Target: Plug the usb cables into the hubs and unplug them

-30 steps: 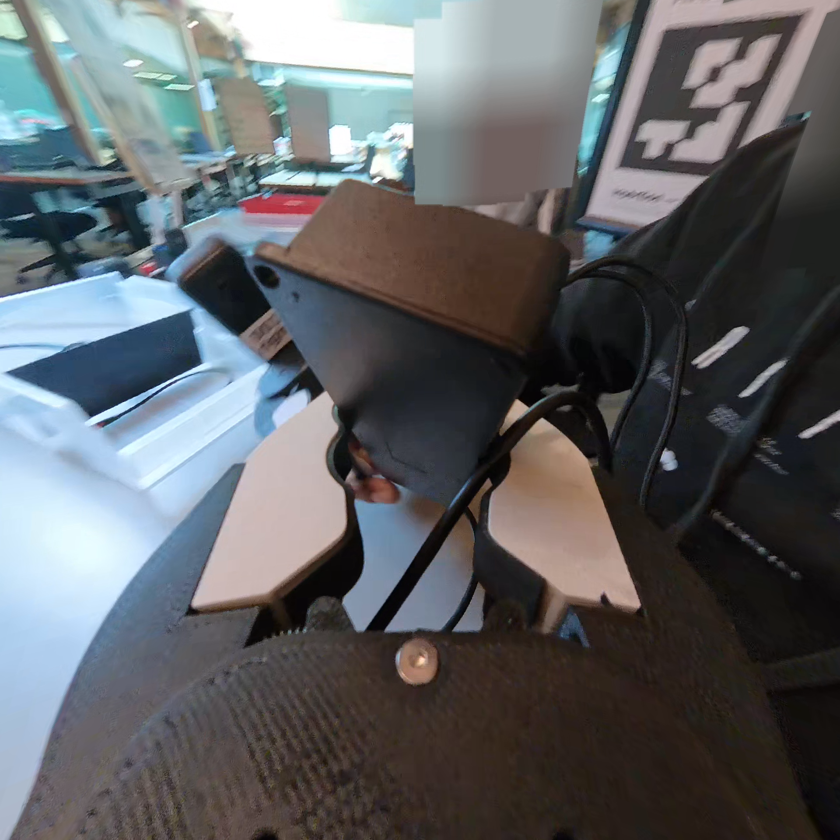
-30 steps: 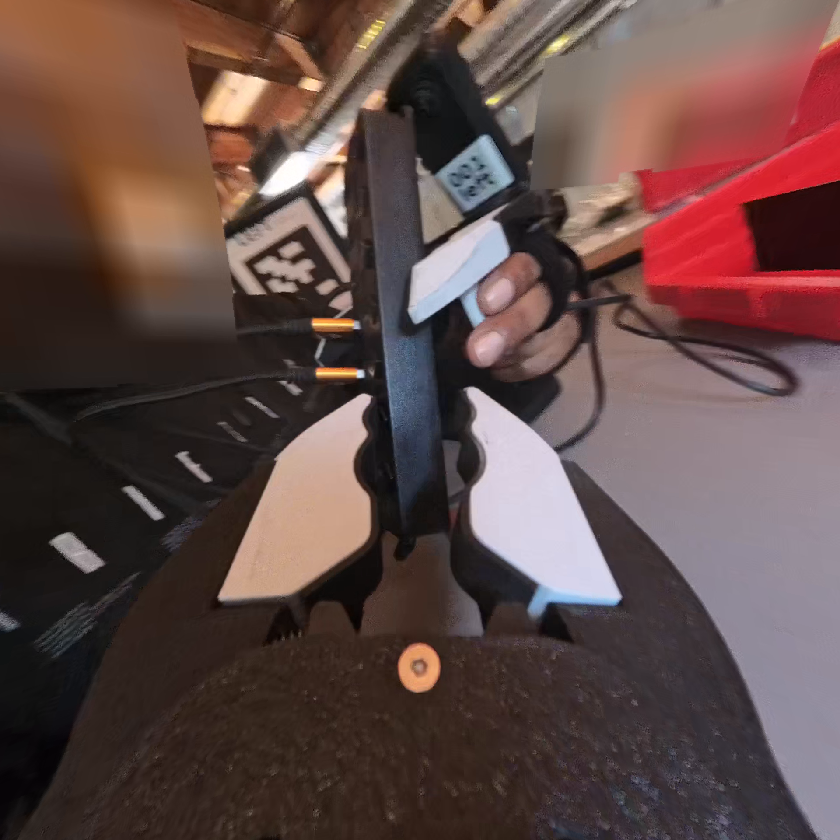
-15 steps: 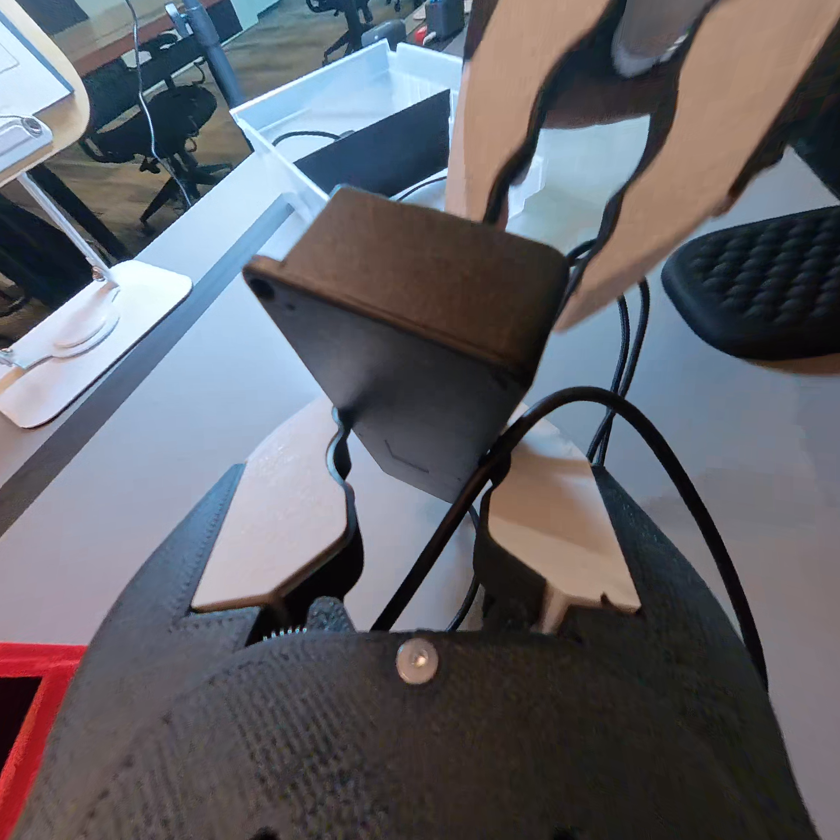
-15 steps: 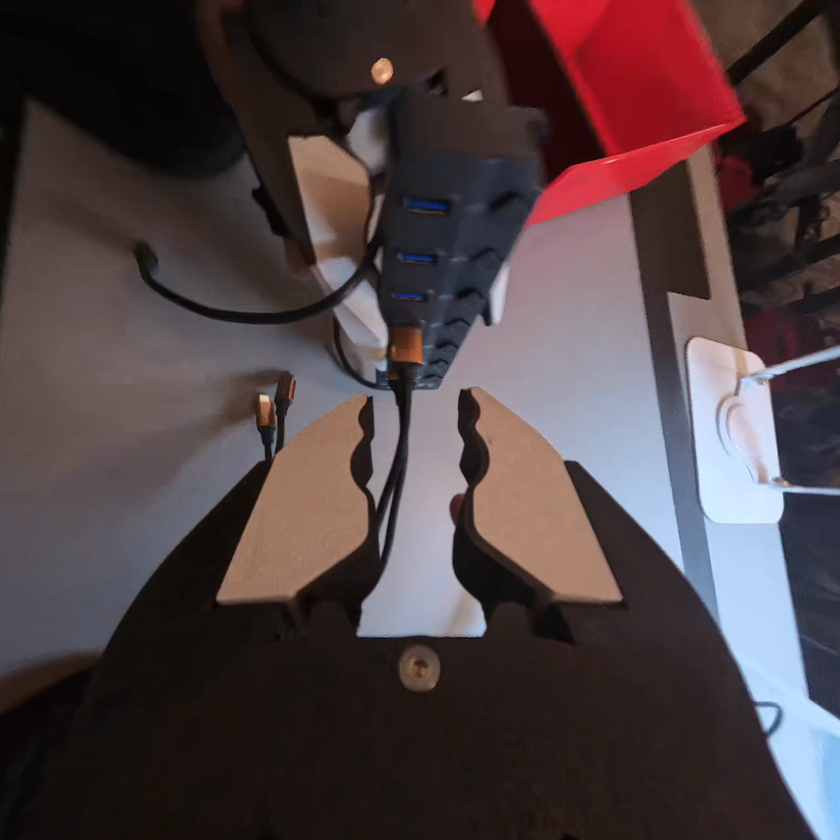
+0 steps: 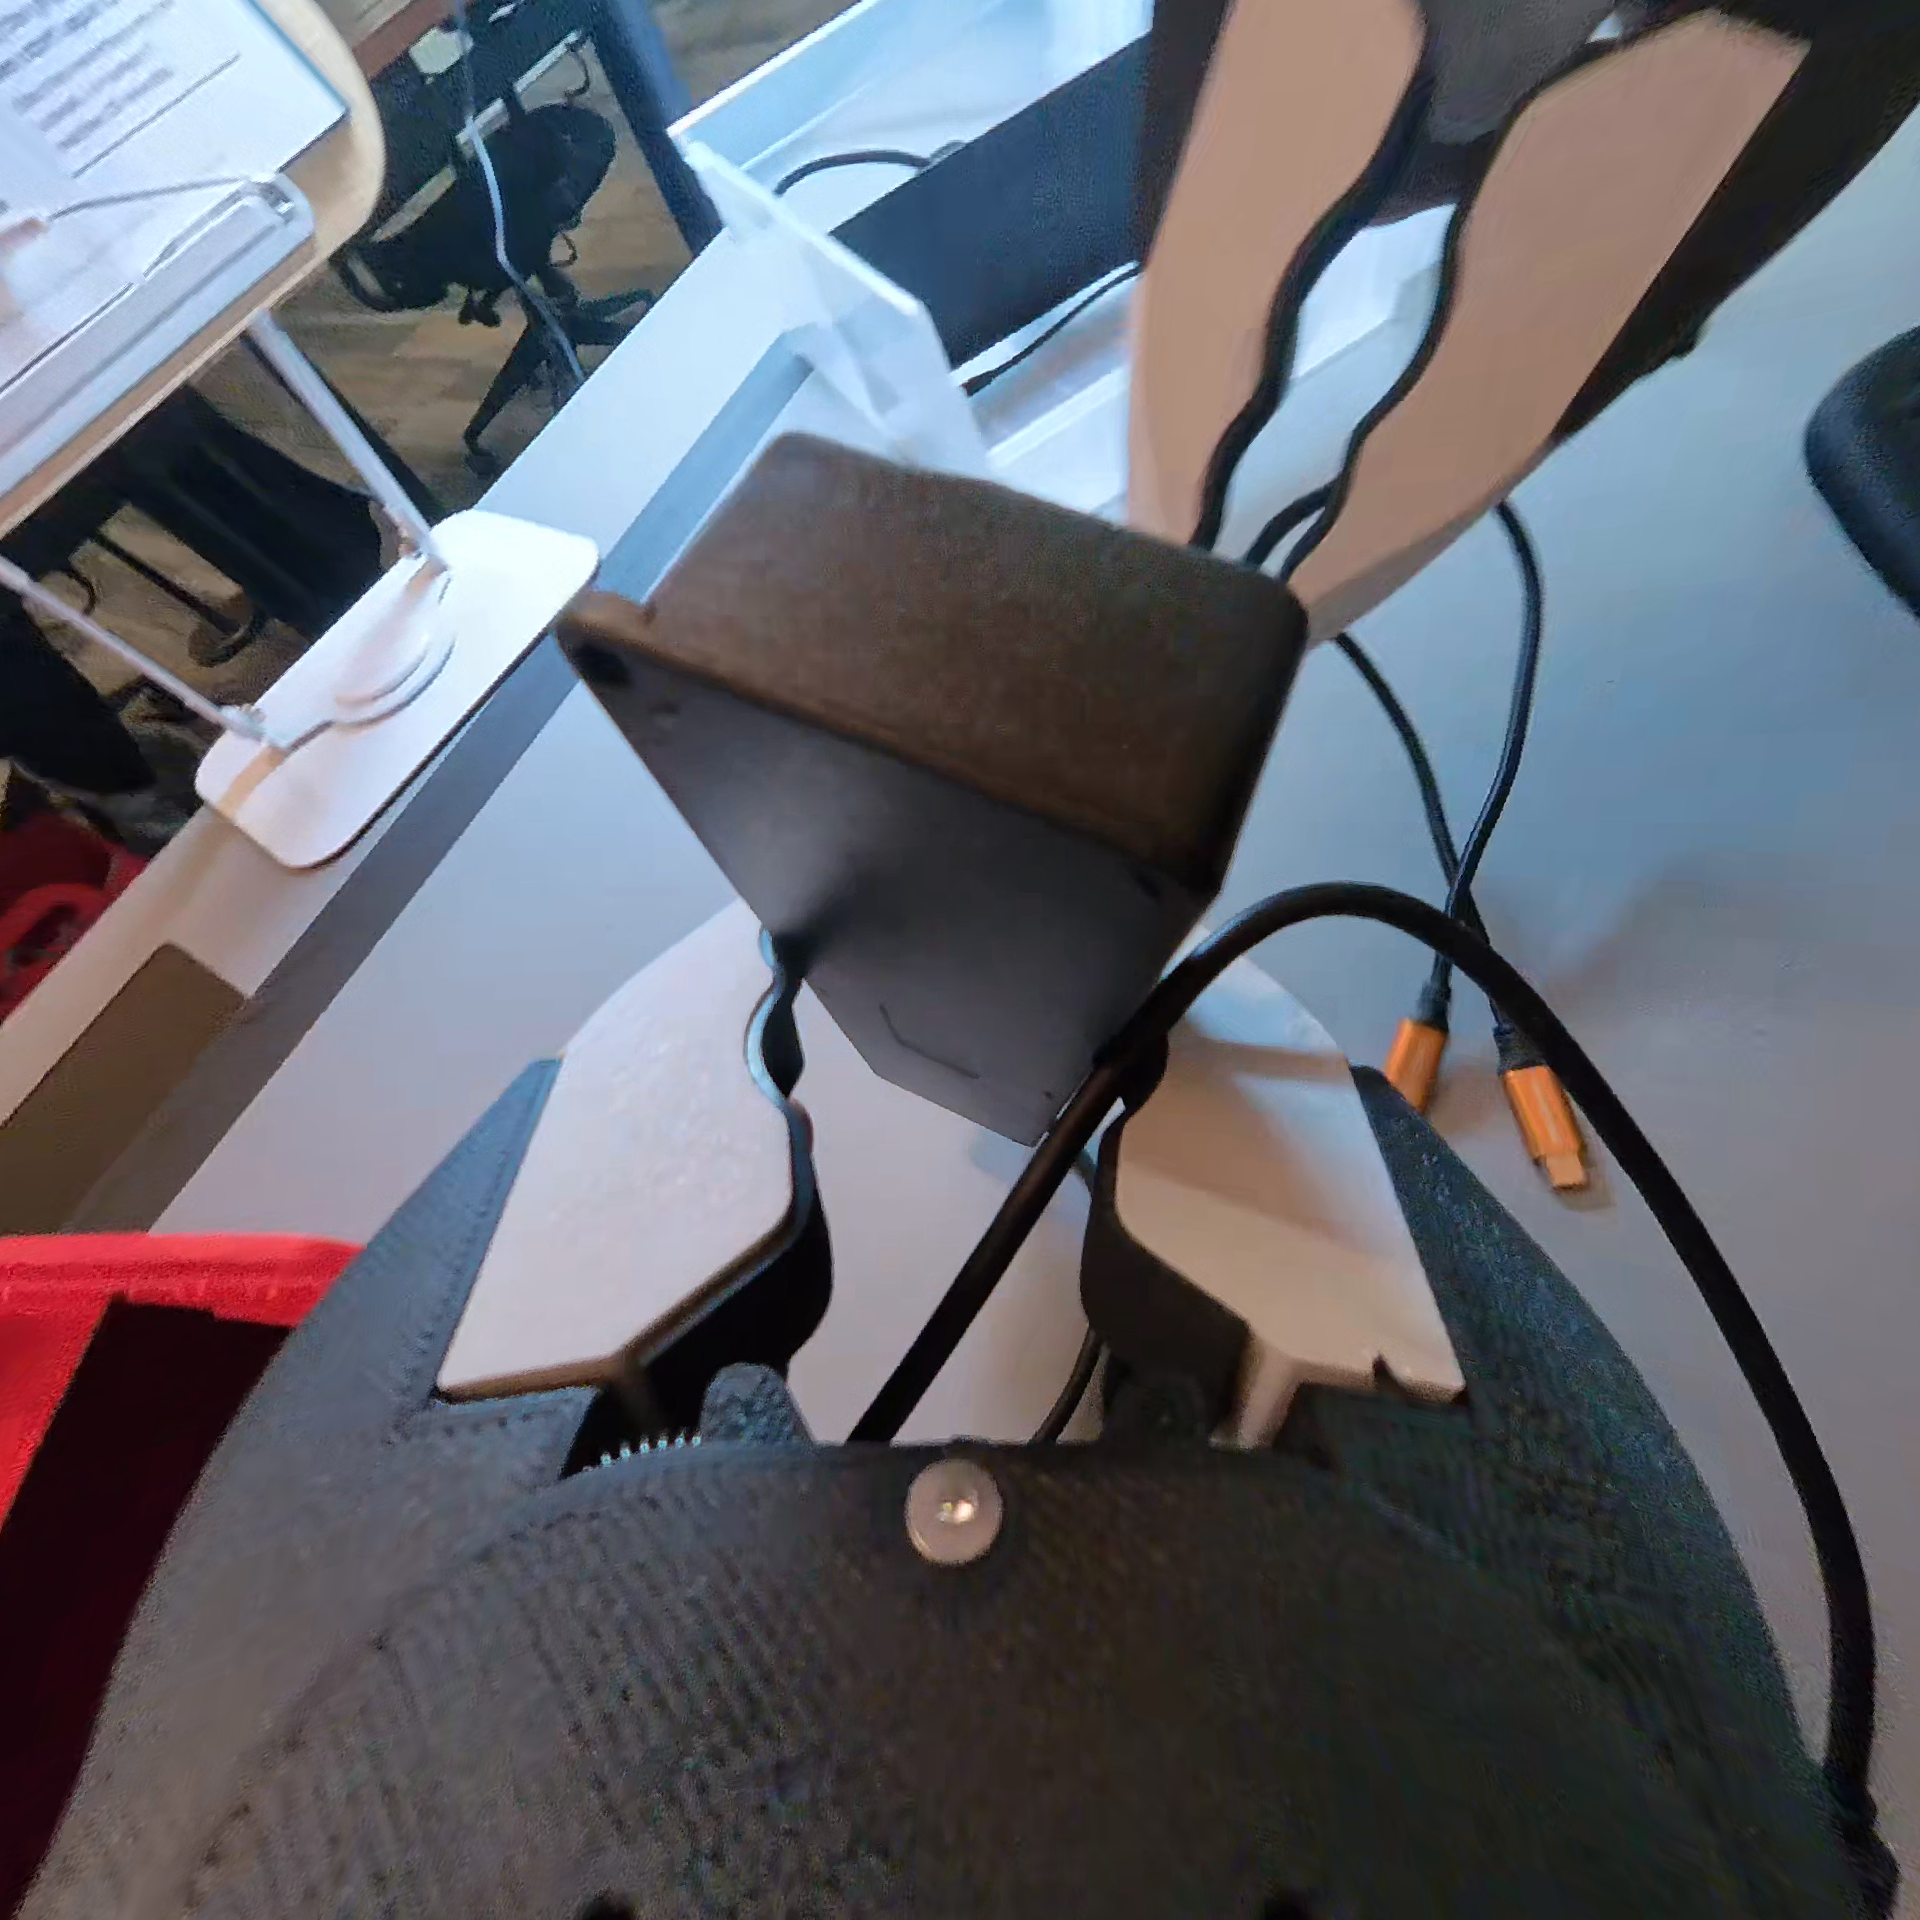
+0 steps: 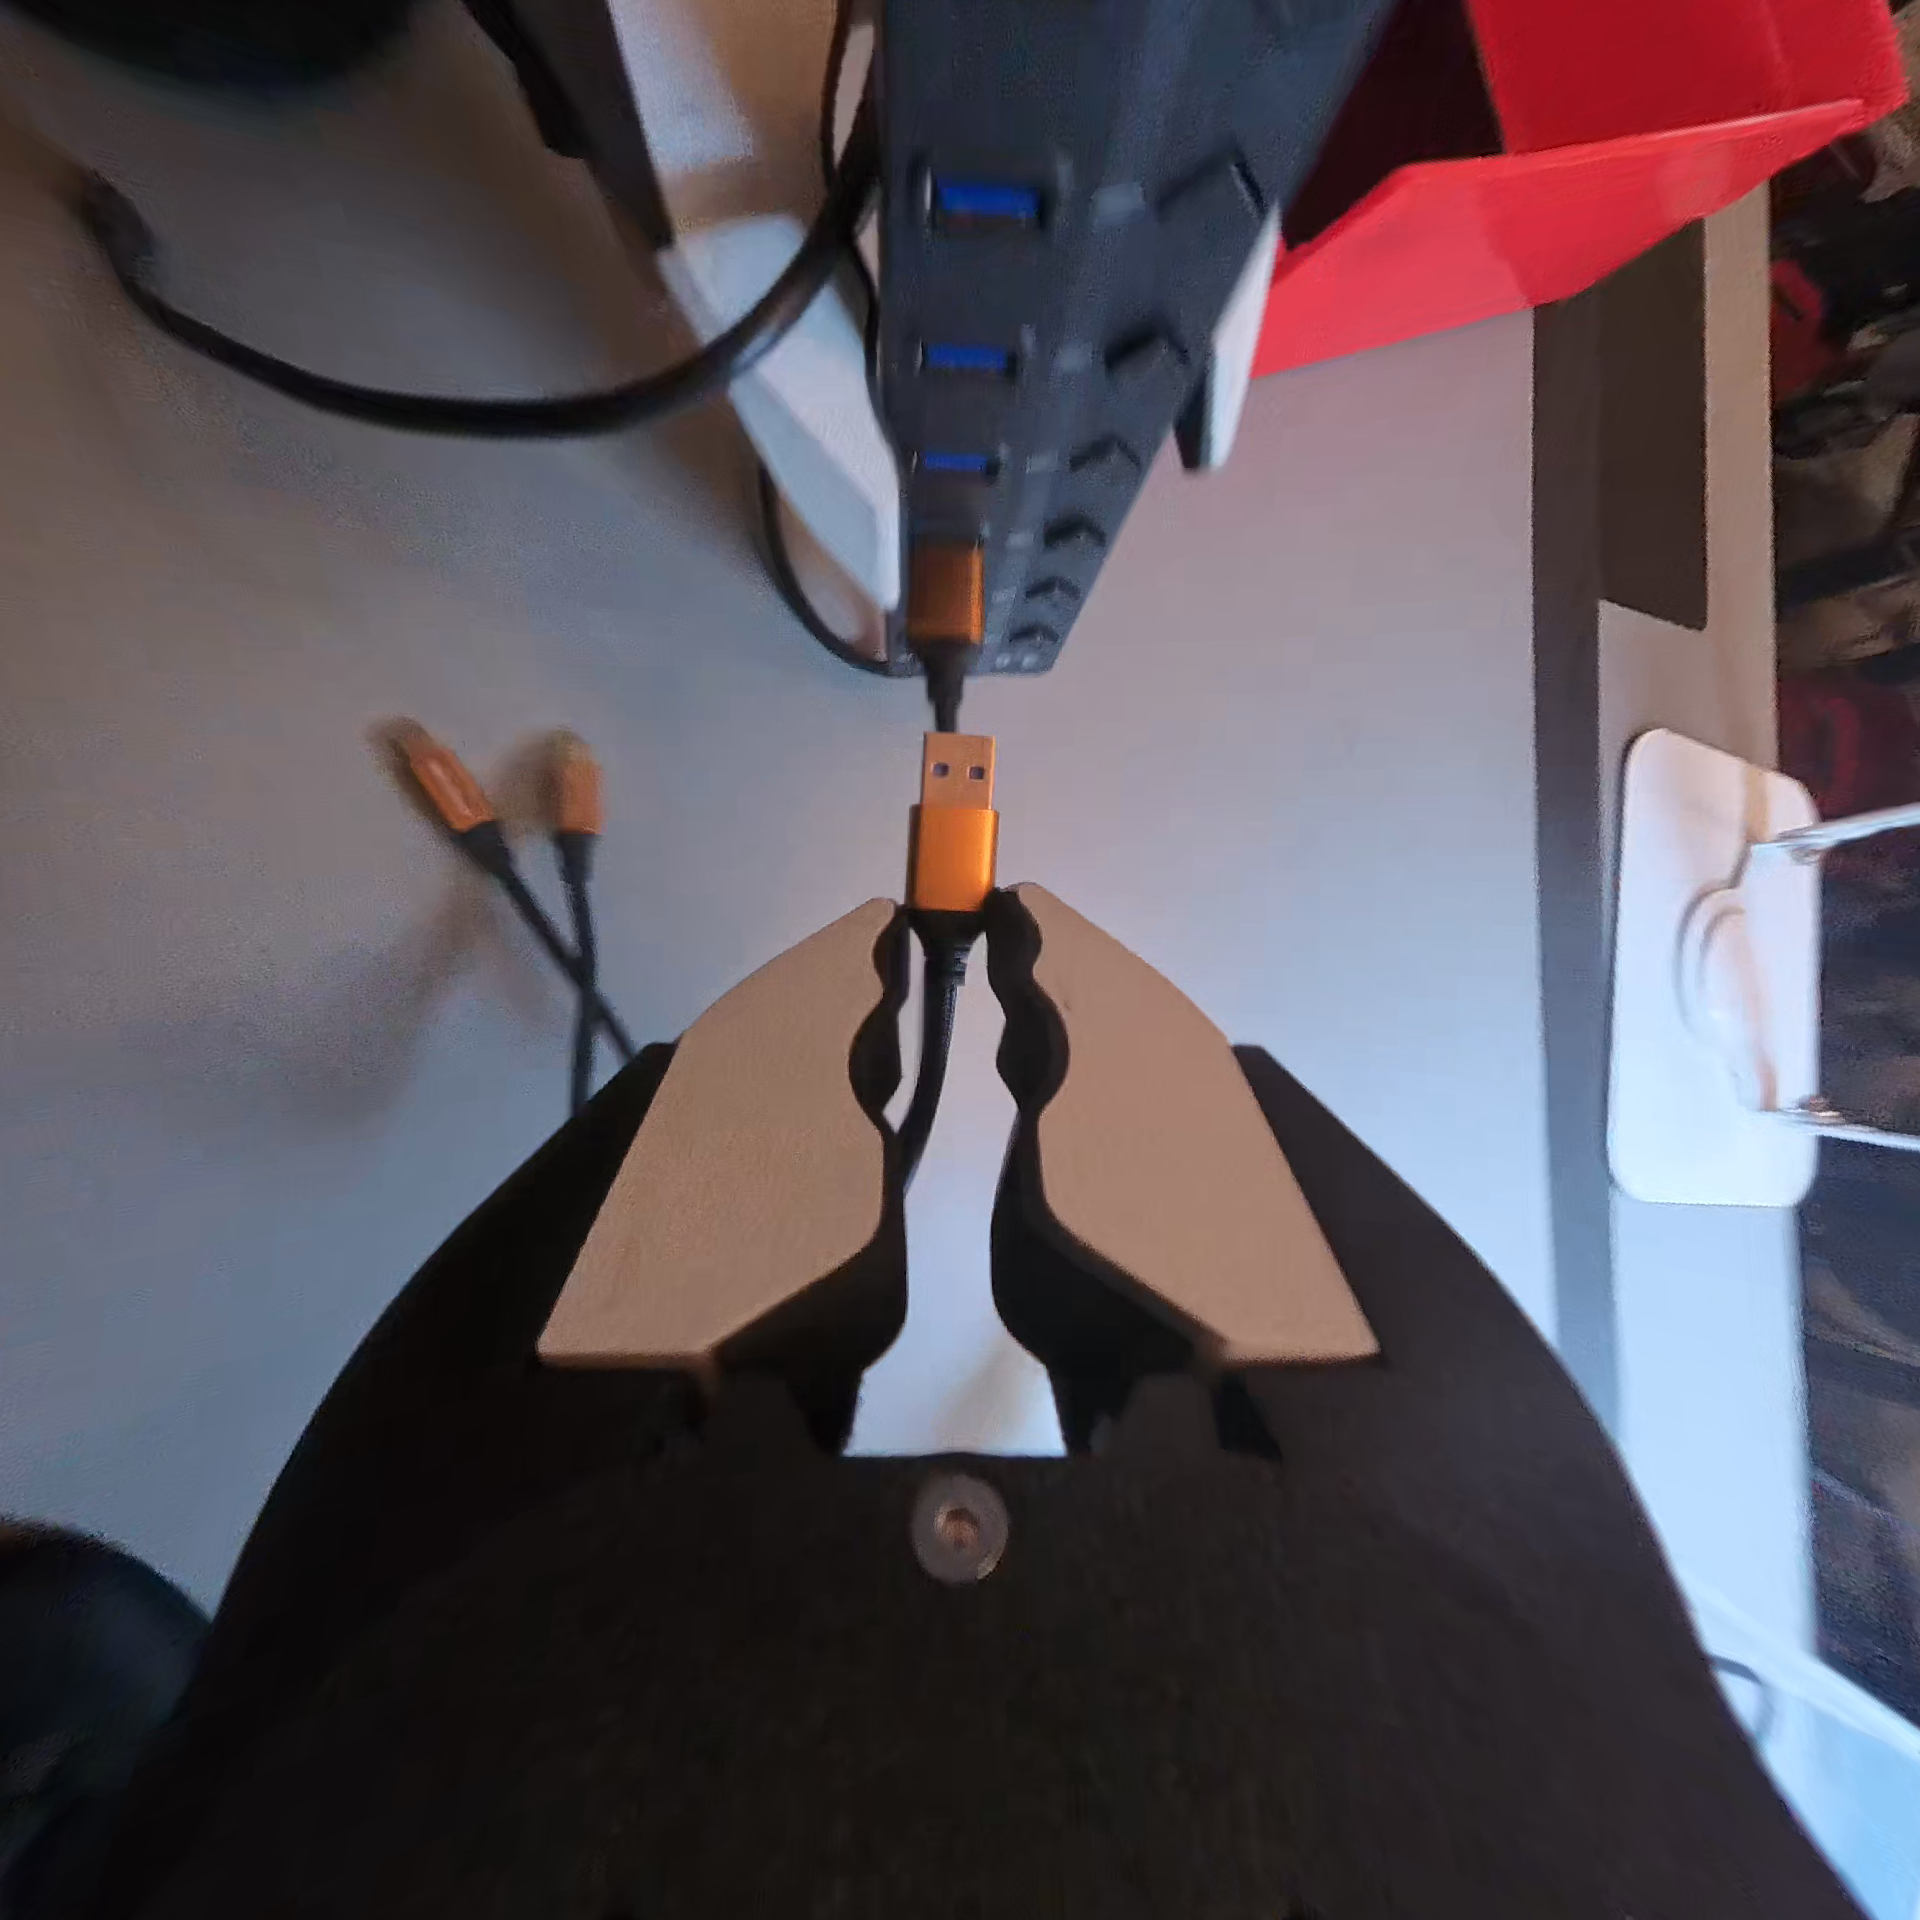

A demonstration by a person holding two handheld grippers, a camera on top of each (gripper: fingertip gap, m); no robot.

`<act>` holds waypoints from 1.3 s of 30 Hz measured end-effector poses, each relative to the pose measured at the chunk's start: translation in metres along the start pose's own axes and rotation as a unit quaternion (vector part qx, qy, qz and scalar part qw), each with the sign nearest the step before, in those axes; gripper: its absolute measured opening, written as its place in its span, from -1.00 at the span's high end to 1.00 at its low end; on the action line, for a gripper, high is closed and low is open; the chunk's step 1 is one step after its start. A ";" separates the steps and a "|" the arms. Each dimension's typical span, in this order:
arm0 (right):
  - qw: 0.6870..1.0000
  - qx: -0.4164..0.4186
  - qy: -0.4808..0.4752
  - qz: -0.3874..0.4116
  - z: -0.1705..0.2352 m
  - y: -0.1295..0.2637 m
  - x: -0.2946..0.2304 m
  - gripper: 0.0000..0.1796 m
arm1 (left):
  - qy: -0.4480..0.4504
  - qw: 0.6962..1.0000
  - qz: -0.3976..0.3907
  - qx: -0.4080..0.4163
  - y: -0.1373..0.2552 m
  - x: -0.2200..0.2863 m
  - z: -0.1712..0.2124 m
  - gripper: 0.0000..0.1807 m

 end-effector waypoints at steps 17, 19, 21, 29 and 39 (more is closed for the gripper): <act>0.865 0.060 -0.120 0.482 0.098 0.146 0.128 0.83 | 0.044 0.999 -0.010 0.020 0.001 -0.020 0.011 0.35; 0.872 -0.002 -0.125 0.473 0.124 0.127 0.133 0.83 | 0.043 0.999 -0.011 0.020 0.001 -0.019 0.012 0.35; 0.867 -0.064 -0.126 0.478 0.149 0.111 0.136 0.83 | 0.041 0.999 -0.012 0.022 0.001 -0.019 0.012 0.35; 0.875 -0.053 -0.181 0.446 0.151 0.102 0.138 0.59 | 0.042 0.999 -0.013 0.029 0.002 -0.019 0.013 0.35; 0.976 0.129 -0.071 0.160 0.008 0.055 0.061 0.60 | 0.003 0.999 -0.009 0.053 -0.001 -0.008 0.007 0.35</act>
Point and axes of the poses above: each gripper's, where its closed fingertips meet, y back along the fingers, z out of its underside, x = y × z across the jaws, the point moved 7 cm from there along y, back along the fingers, and after that the axes turned 8 degrees about z, right-handed, at the moved point
